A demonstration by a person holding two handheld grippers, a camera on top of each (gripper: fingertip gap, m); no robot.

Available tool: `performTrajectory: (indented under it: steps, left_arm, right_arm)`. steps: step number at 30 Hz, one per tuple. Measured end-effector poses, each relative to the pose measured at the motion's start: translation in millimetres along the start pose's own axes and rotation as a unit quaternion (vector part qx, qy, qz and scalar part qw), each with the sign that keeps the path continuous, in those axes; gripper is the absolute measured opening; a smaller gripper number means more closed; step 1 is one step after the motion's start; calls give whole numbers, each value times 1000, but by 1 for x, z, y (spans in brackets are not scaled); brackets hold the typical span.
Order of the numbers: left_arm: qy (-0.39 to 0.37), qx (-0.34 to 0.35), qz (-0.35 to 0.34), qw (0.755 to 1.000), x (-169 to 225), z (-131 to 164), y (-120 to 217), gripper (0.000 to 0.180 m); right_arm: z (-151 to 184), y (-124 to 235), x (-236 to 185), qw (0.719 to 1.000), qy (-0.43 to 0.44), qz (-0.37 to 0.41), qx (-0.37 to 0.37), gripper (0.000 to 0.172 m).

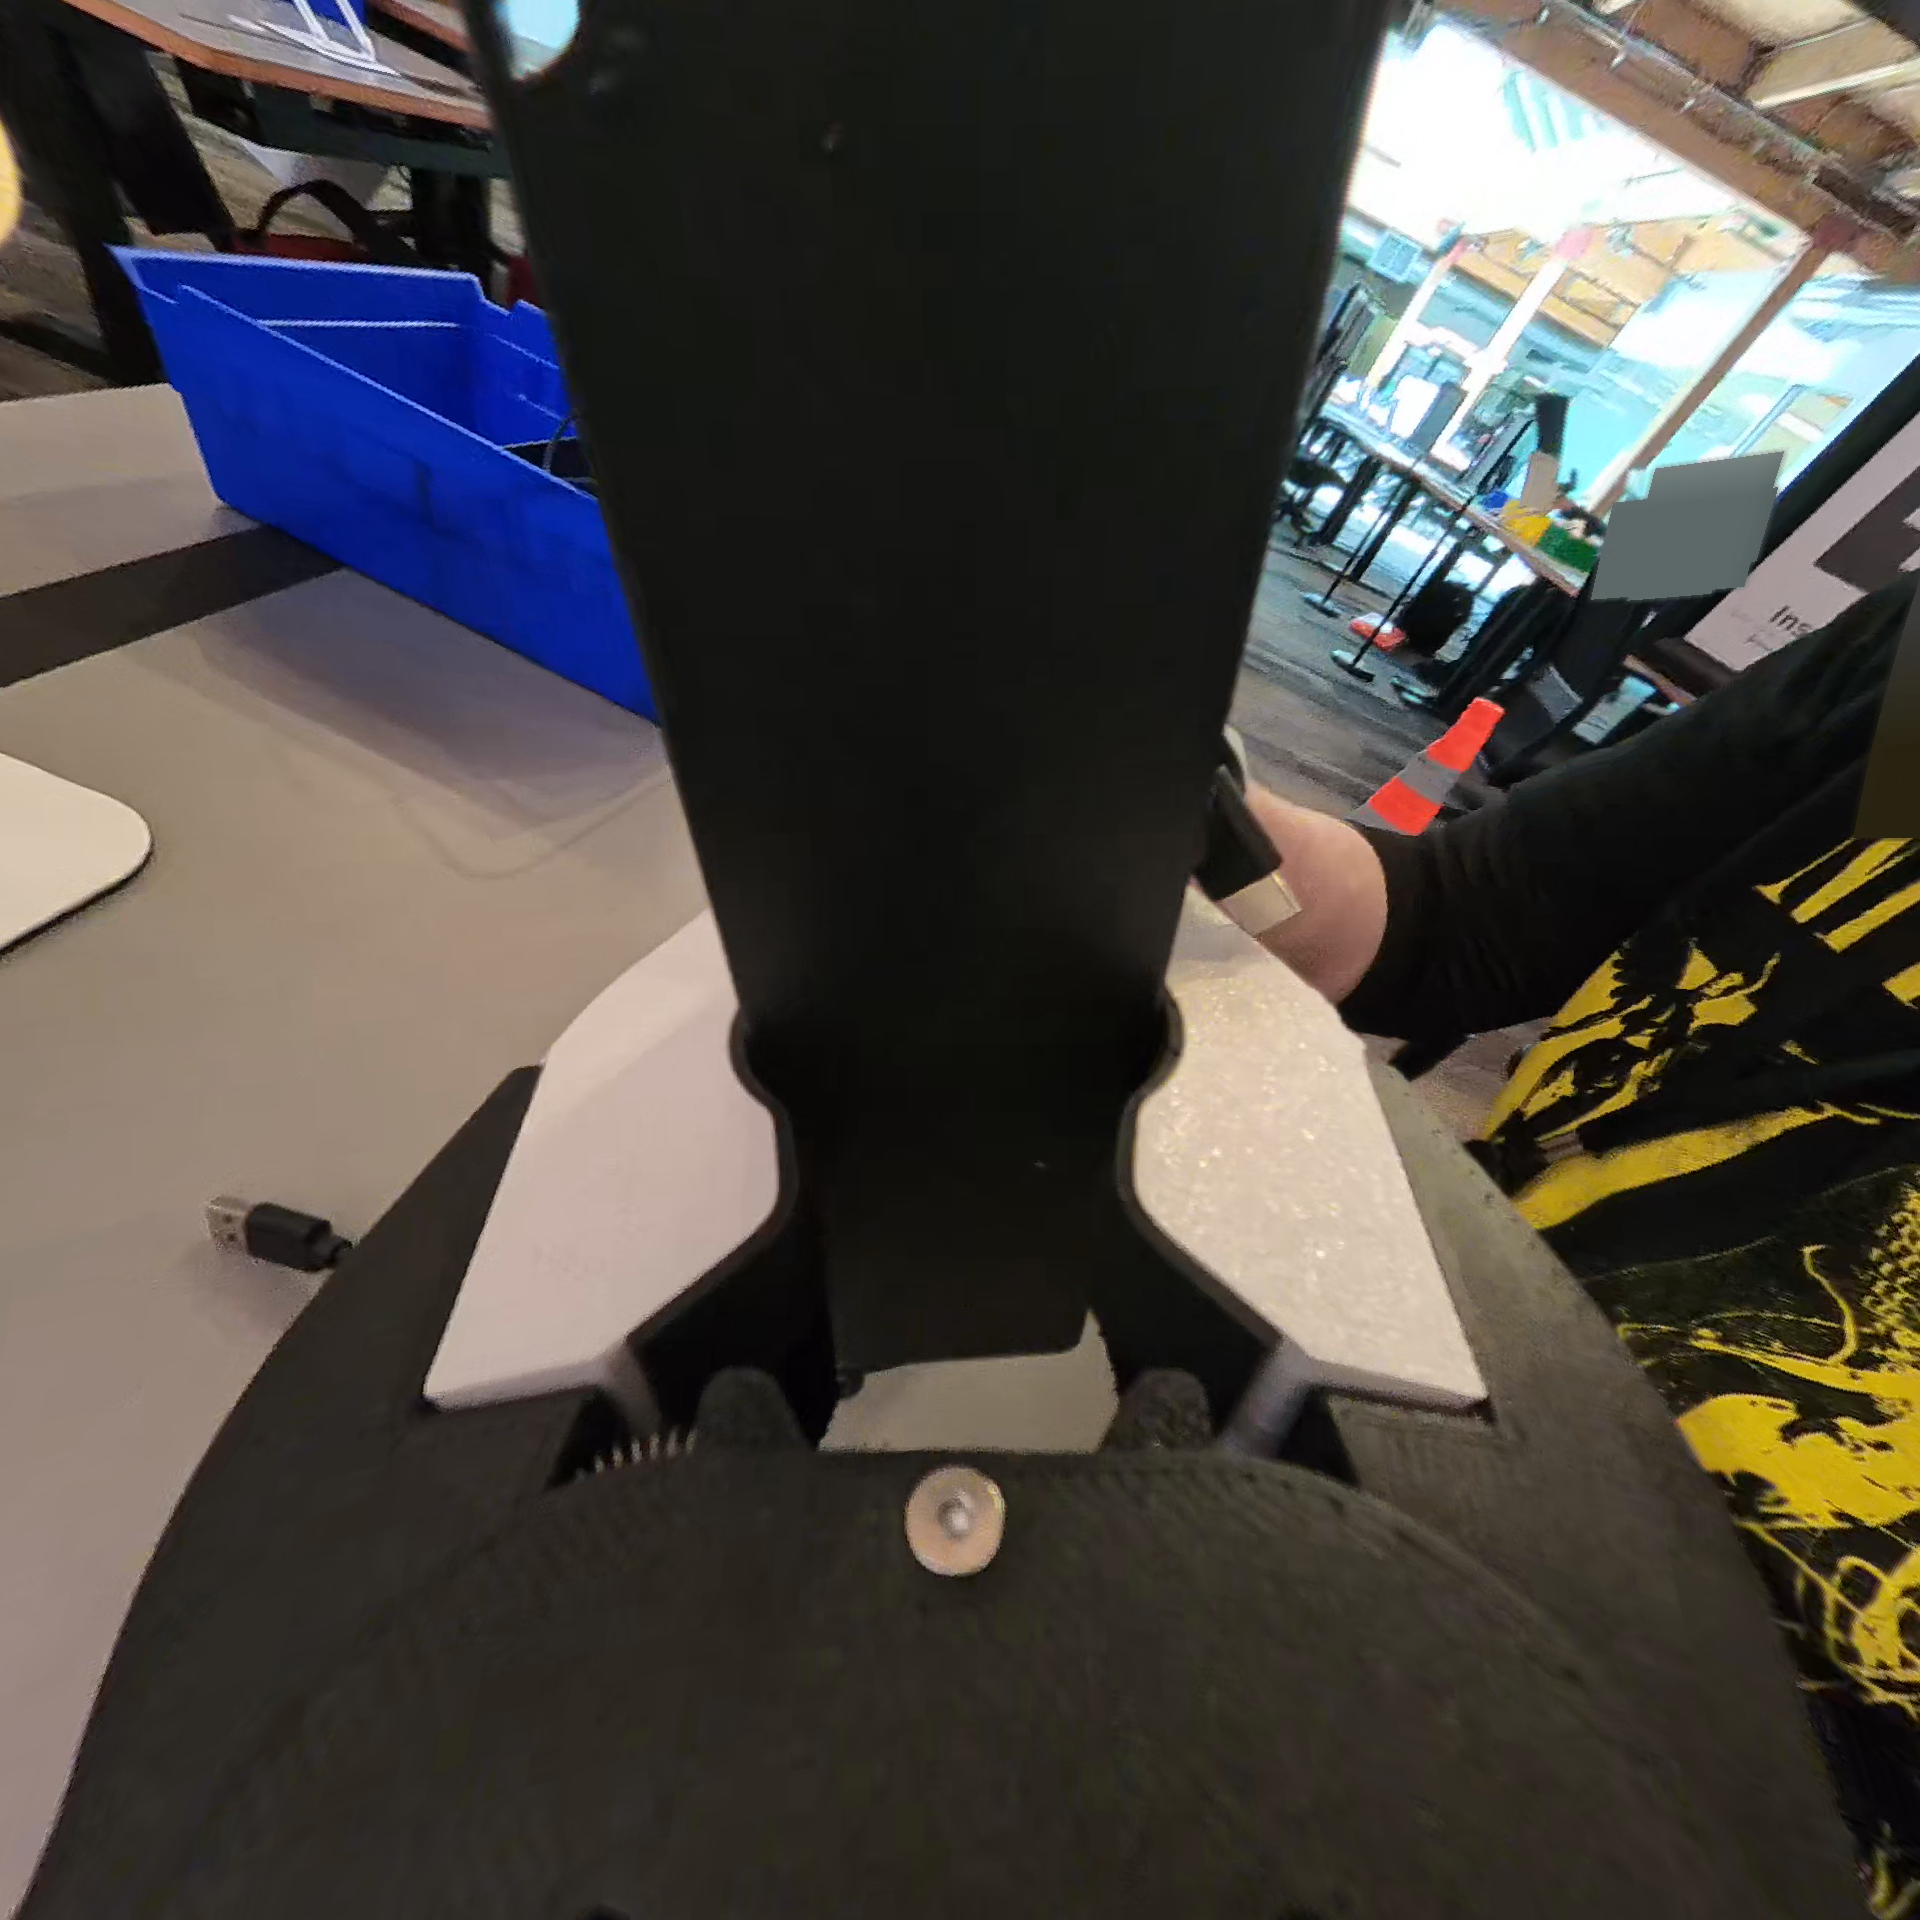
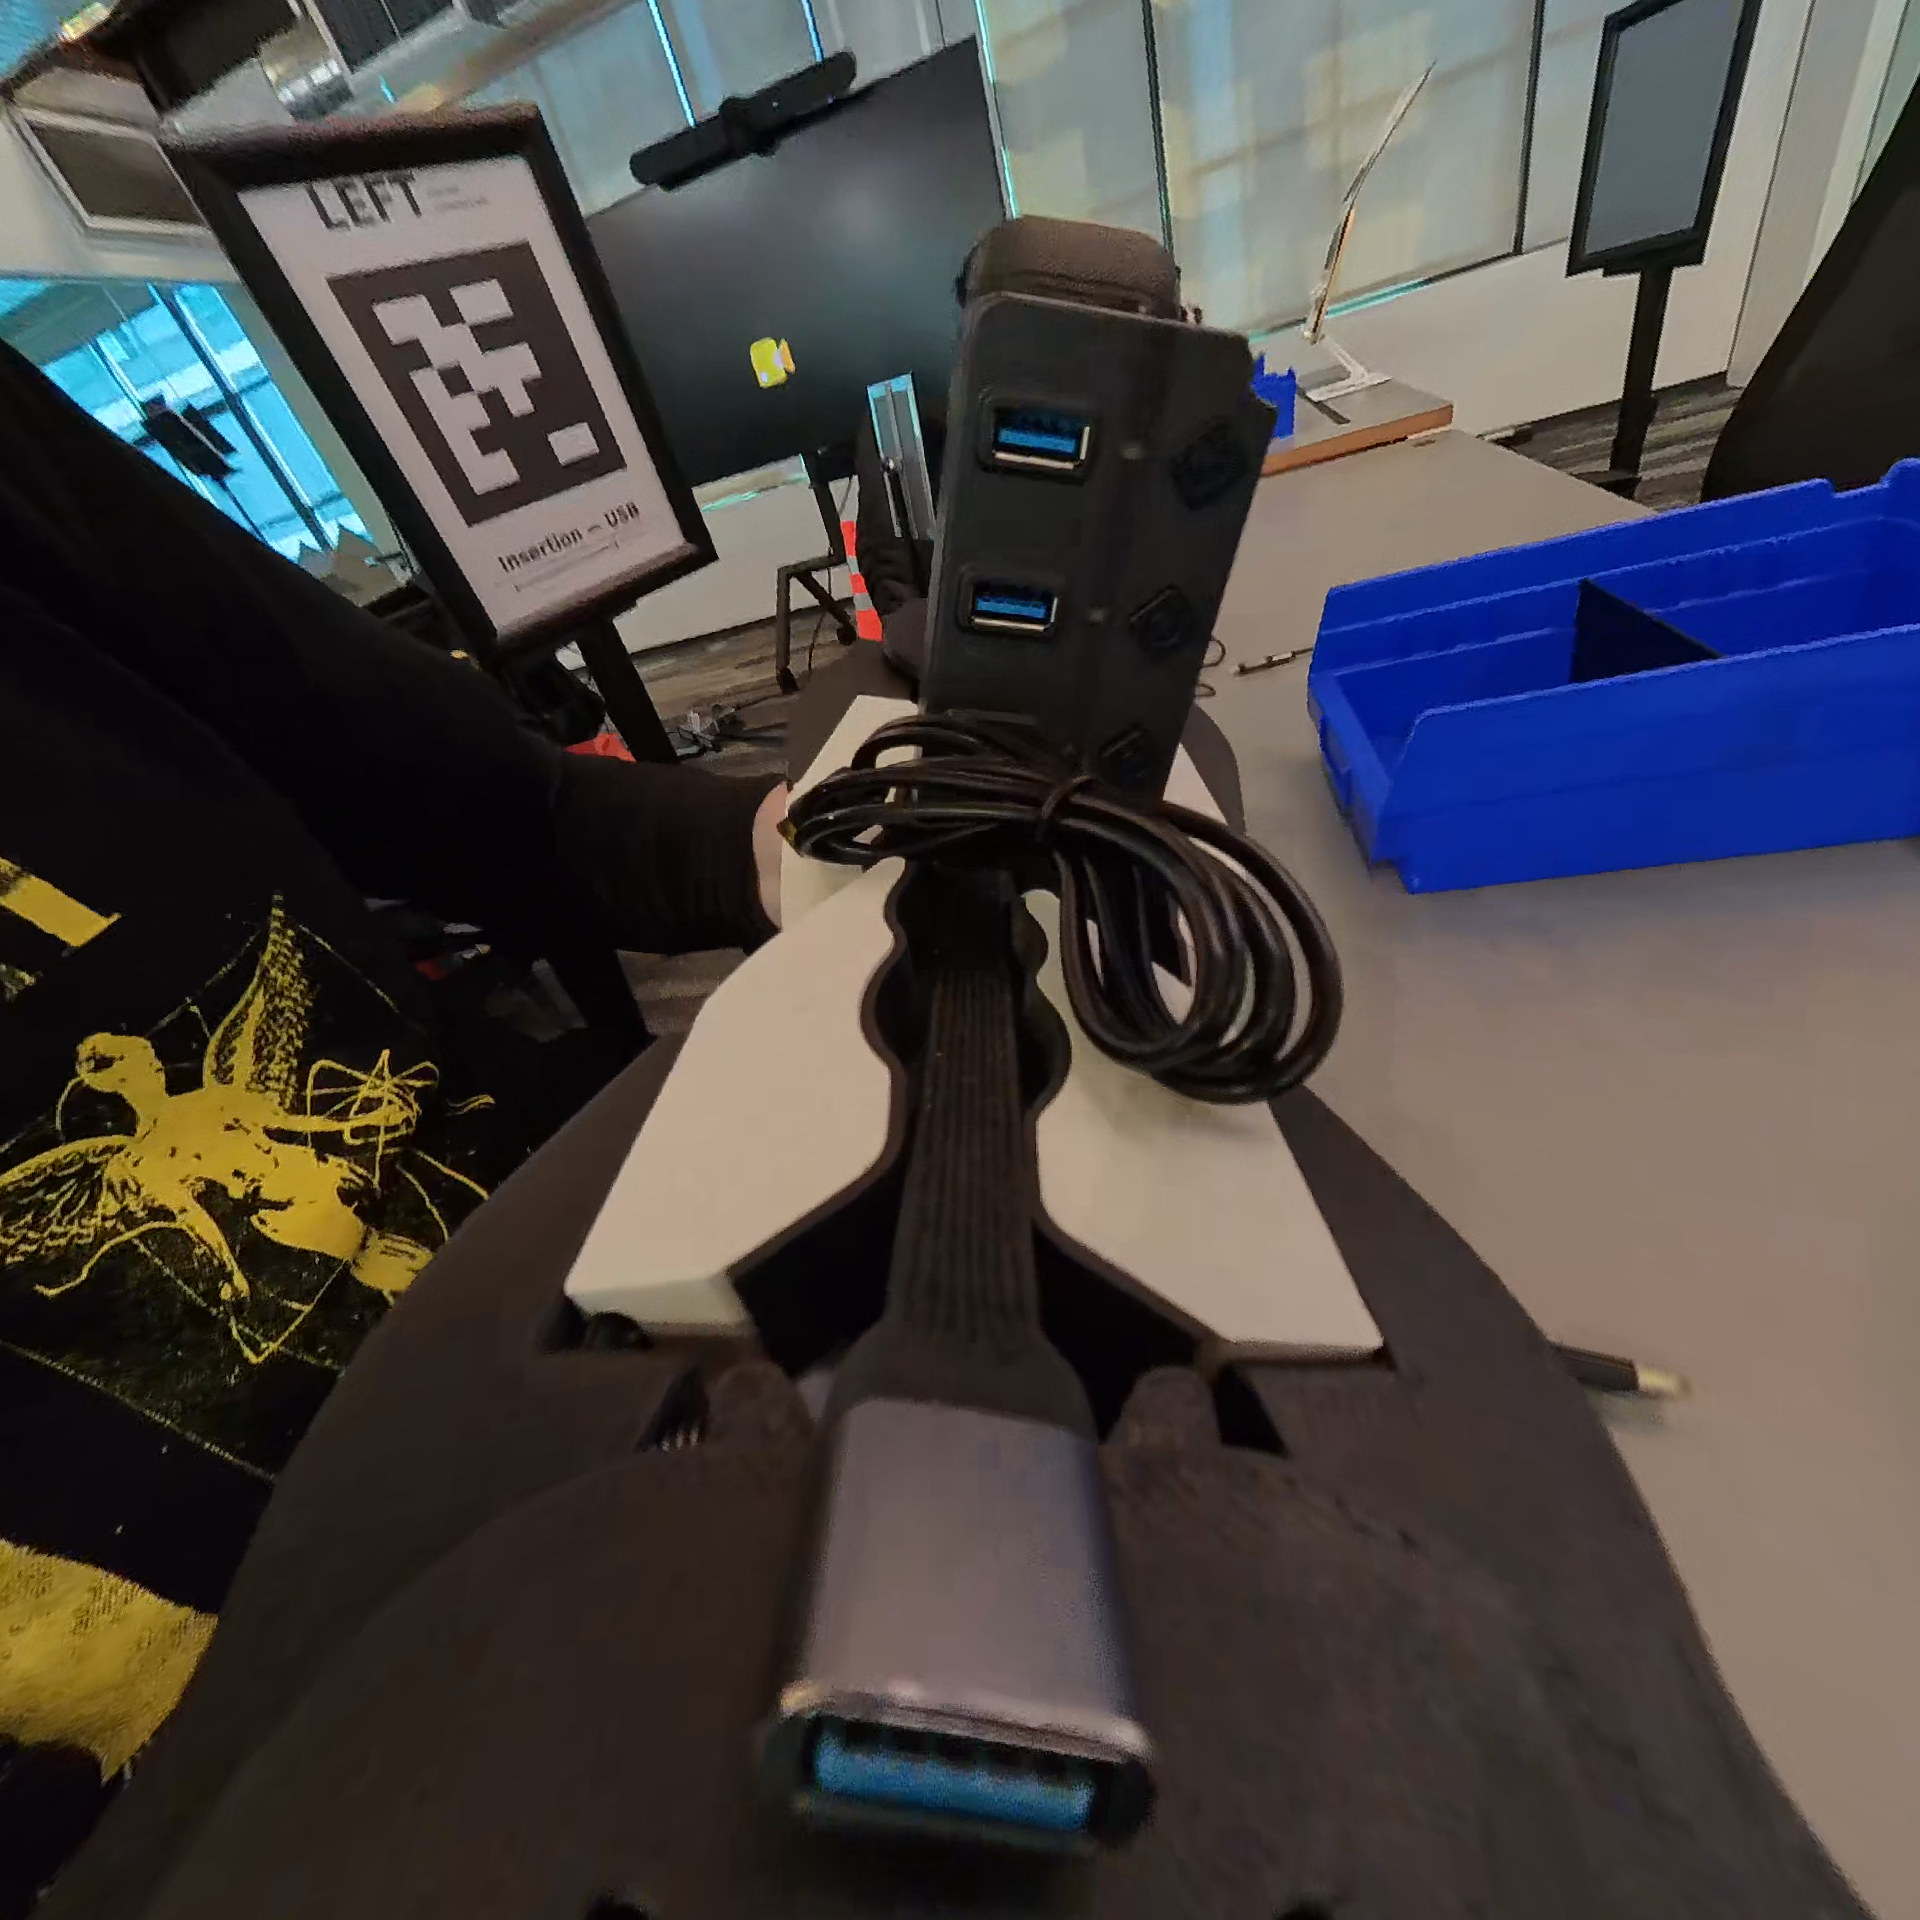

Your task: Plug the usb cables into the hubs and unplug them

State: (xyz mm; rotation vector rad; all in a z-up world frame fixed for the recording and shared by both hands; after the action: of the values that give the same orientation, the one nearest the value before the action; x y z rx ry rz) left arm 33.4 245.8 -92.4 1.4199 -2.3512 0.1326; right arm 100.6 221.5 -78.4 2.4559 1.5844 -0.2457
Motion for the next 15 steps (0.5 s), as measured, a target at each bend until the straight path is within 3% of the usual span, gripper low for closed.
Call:
performTrajectory:
  steps: [15]
  left_arm:
    - [2, 75, 7, 997, 24, -27, -4, 65]
  right_arm:
    - [-16, 9, -19, 992, -24, -1, 120, 12]
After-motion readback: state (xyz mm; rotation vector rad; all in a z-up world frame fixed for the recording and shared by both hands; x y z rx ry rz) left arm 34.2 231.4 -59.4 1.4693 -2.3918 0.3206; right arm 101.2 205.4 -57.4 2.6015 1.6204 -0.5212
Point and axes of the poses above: each gripper's, where its closed fingertips meet, y back along the fingers, z out of its underside, x = y × z across the jaws, the point moved 5 cm from there along y, back along the fingers, and after that the axes turned 9 degrees about z, right-handed, at the moved point
